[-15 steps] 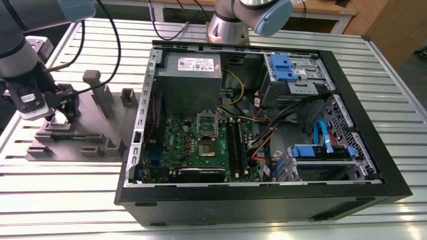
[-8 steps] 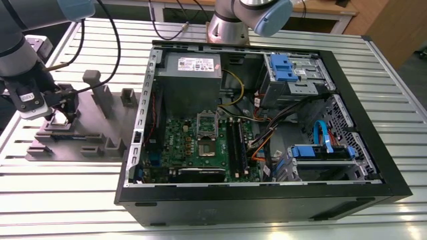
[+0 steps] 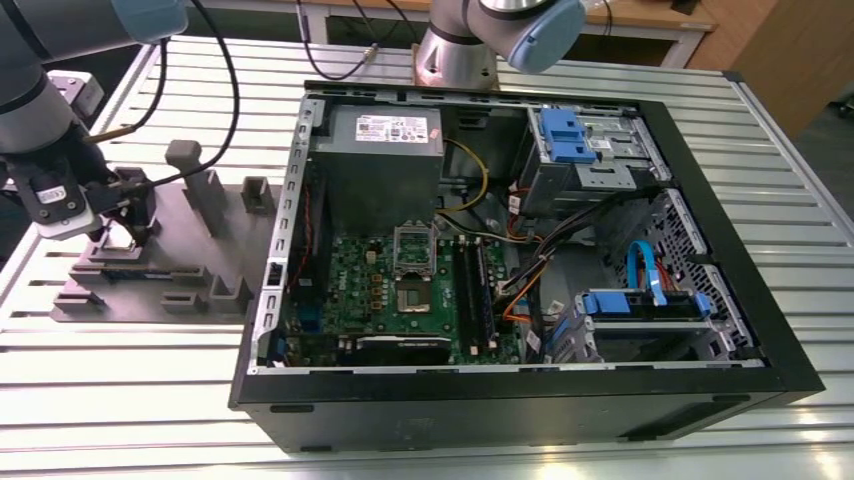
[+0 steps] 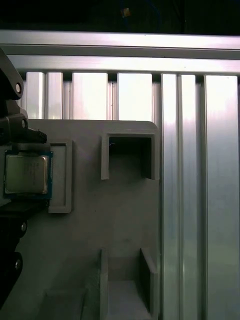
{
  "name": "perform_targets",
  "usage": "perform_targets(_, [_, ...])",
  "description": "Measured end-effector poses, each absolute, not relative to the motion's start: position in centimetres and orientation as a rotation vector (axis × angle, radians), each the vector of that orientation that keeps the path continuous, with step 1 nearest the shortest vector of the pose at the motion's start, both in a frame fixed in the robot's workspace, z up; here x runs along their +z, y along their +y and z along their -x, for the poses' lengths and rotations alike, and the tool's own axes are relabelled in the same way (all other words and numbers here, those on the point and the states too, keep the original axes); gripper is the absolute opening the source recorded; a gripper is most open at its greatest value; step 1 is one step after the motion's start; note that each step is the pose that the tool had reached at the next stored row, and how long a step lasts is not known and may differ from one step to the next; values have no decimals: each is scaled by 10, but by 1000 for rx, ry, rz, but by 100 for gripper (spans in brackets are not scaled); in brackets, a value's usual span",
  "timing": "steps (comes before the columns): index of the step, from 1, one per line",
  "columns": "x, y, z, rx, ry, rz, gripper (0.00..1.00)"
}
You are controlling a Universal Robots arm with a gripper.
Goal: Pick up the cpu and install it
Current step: 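Pick up the cpu and move it towards the insertion slot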
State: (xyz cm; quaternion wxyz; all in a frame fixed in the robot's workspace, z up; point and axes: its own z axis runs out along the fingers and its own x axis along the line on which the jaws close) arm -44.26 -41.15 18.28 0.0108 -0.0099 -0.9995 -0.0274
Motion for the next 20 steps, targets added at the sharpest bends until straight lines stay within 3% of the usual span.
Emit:
perform_targets(7, [182,-411,443,-85,-3119,31,55])
perform_targets(8, [182,-411,443,-85,-3119,31,48])
perform_targets(20, [182,-411,442,-85,-3119,31,47])
